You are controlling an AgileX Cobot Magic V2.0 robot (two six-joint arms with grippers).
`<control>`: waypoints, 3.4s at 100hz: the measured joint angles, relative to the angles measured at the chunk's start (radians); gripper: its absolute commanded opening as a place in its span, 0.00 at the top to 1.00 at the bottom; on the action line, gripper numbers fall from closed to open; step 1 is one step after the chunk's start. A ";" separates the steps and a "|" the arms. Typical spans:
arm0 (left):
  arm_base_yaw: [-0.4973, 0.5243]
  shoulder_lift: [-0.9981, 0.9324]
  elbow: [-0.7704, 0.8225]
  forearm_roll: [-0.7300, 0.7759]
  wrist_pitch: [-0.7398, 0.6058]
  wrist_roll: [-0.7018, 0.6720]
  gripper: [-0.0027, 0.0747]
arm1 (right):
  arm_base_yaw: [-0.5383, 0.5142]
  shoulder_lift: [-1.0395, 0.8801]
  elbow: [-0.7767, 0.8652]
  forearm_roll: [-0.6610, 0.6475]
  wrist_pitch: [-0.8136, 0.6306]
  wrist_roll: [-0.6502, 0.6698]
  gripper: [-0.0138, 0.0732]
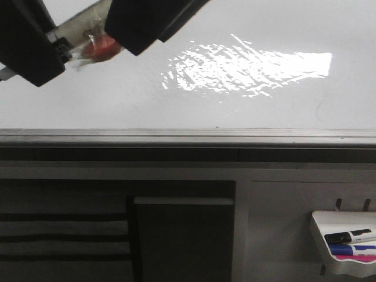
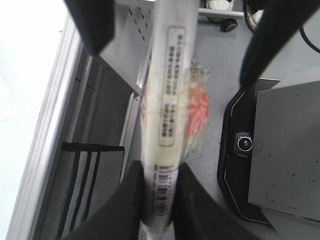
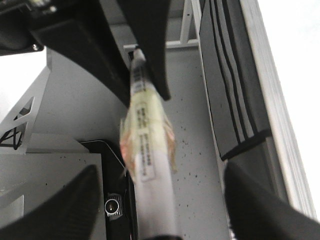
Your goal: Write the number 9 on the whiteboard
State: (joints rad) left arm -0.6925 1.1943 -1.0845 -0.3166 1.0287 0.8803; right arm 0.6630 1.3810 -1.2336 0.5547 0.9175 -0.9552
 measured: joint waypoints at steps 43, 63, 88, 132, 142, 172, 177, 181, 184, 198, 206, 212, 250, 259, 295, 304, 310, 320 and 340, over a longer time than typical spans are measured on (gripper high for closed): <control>0.000 0.000 0.000 0.002 0.000 0.002 0.99 | 0.000 0.000 -0.002 0.055 -0.012 -0.051 0.61; 0.000 0.000 0.000 0.002 0.000 0.006 0.99 | 0.000 0.000 -0.002 0.055 -0.013 -0.051 0.82; -0.002 0.000 0.000 0.013 0.002 0.027 0.72 | 0.000 0.000 -0.002 0.053 0.000 -0.062 0.90; -0.002 -0.112 -0.036 0.355 -0.002 -0.448 0.47 | -0.015 -0.154 0.018 -0.492 -0.056 0.568 0.89; -0.002 -0.172 -0.007 0.393 -0.002 -0.550 0.47 | -0.082 -0.221 0.083 -0.544 -0.099 0.731 0.89; 0.017 -0.312 0.184 0.407 -0.136 -0.634 0.47 | -0.326 -0.320 0.290 -0.409 -0.221 0.816 0.89; 0.027 -0.314 0.208 0.408 -0.159 -0.640 0.47 | -0.331 -0.320 0.306 -0.393 -0.230 0.816 0.89; 0.035 -0.314 0.218 0.409 -0.172 -0.642 0.47 | -0.331 -0.320 0.317 -0.375 -0.238 0.816 0.89; 0.040 -0.314 0.223 0.409 -0.177 -0.644 0.47 | -0.331 -0.320 0.321 -0.356 -0.245 0.816 0.89; 0.042 -0.303 0.228 0.408 -0.196 -0.645 0.47 | -0.331 -0.320 0.335 -0.313 -0.284 0.816 0.89; 0.042 -0.303 0.228 0.406 -0.211 -0.645 0.47 | -0.331 -0.320 0.335 -0.309 -0.301 0.816 0.89; 0.042 -0.303 0.228 0.403 -0.220 -0.645 0.47 | -0.331 -0.314 0.335 -0.307 -0.314 0.816 0.89; 0.042 -0.303 0.228 0.399 -0.239 -0.645 0.50 | -0.329 -0.174 0.272 -0.299 -0.391 0.817 0.89; 0.042 -0.303 0.228 0.399 -0.243 -0.645 0.50 | -0.313 -0.122 0.235 -0.297 -0.397 0.815 0.89; 0.042 -0.303 0.228 0.399 -0.264 -0.647 0.50 | -0.304 -0.066 0.200 -0.315 -0.283 0.782 0.89; 0.042 -0.303 0.228 0.399 -0.264 -0.647 0.50 | -0.319 -0.086 0.194 -0.332 -0.283 0.790 0.89; 0.042 -0.303 0.228 0.399 -0.264 -0.647 0.50 | -0.324 -0.090 0.185 -0.349 -0.287 0.792 0.89; 0.042 -0.303 0.228 0.399 -0.264 -0.647 0.50 | -0.326 -0.092 0.178 -0.356 -0.287 0.794 0.89; 0.042 -0.303 0.228 0.399 -0.270 -0.647 0.50 | -0.312 -0.083 0.178 -0.362 -0.270 0.798 0.89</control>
State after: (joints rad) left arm -0.6507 0.8909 -0.8570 0.0827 0.7583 0.2333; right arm 0.3514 1.2975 -1.0559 0.1923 0.6479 -0.1577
